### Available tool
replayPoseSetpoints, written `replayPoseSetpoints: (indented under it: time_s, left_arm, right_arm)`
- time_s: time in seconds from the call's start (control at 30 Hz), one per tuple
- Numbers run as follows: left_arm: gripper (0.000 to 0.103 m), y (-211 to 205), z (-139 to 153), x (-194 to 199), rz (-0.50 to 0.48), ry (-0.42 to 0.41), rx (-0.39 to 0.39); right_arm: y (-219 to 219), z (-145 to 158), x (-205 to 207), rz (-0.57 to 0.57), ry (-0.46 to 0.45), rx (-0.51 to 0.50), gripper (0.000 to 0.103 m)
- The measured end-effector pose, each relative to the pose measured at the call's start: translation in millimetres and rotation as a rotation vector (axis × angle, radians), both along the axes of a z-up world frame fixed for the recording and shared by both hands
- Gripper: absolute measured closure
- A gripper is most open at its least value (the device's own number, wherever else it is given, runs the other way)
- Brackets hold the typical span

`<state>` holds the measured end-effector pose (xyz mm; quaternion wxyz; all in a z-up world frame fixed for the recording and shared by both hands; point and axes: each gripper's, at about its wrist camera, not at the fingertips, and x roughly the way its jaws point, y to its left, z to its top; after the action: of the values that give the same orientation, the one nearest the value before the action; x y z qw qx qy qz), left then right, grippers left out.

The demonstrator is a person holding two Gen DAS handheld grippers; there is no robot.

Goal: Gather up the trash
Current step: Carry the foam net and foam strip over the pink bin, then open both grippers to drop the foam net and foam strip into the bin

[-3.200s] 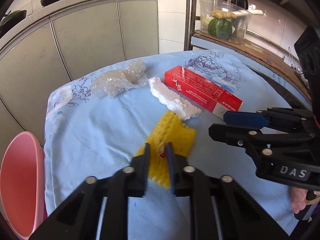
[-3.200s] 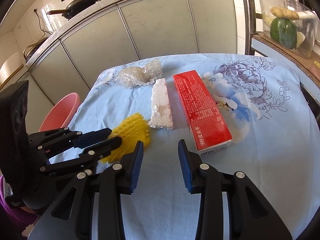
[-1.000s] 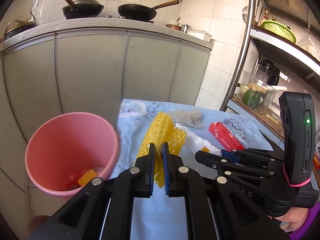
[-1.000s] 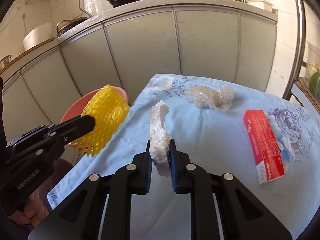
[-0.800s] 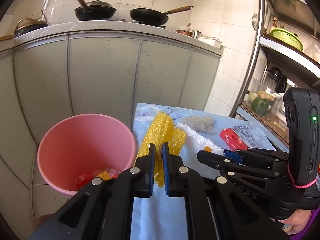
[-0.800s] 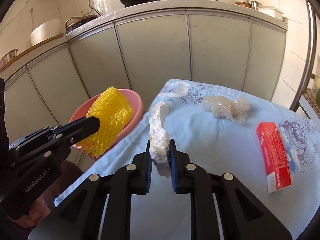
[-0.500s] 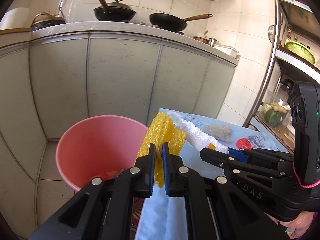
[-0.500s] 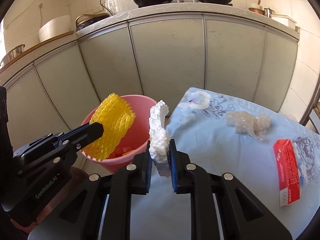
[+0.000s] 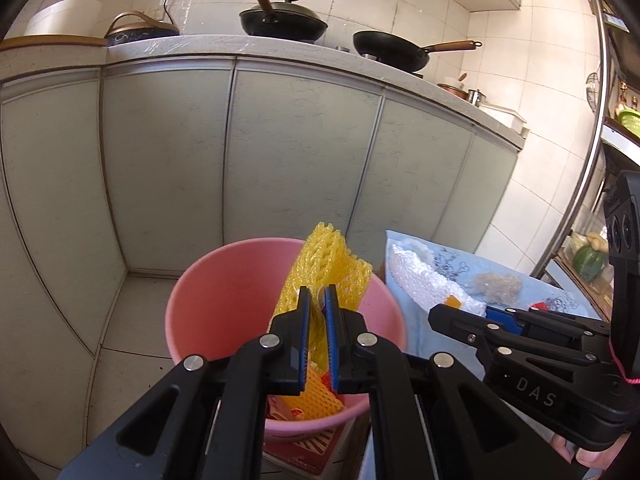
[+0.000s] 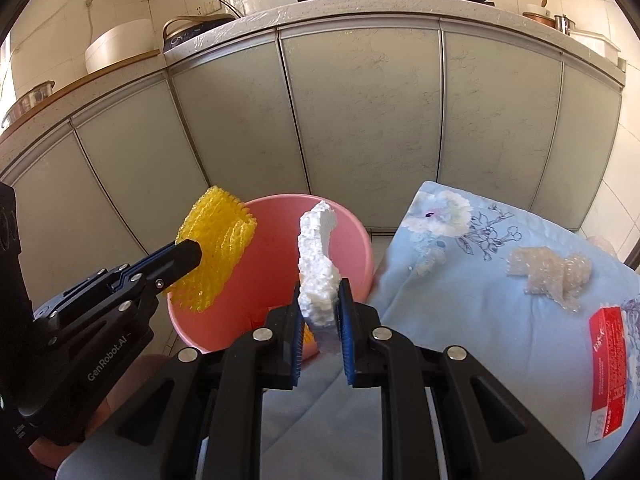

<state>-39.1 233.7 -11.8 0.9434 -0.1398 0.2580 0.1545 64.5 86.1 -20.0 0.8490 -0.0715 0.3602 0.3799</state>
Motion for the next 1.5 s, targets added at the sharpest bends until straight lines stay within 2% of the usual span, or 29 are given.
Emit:
replayPoseSetpoints:
  time_s: [0.4, 1.0, 1.13, 1.37, 1.5]
  left_arm:
    - [0.096, 32, -25, 19, 0.069, 0.065, -0.014]
    - [0.093, 48, -56, 42, 0.111, 0.163, -0.060]
    - [0.089, 48, -57, 43, 0.119, 0.173, -0.057]
    - [0.070, 44, -58, 45, 0.133, 0.191, -0.021]
    - [0.064, 44, -58, 44, 0.133, 0.193, -0.018]
  right_arm:
    - [33, -13, 10, 0.030, 0.013, -0.040, 0.087]
    - [61, -41, 24, 0.035, 0.066, -0.095, 0.087]
    - [63, -43, 28, 0.035, 0.080, -0.091, 0.087]
    - [71, -49, 35, 0.040, 0.124, -0.094, 0.086]
    - [69, -51, 35, 0.036, 0.127, -0.091, 0.075]
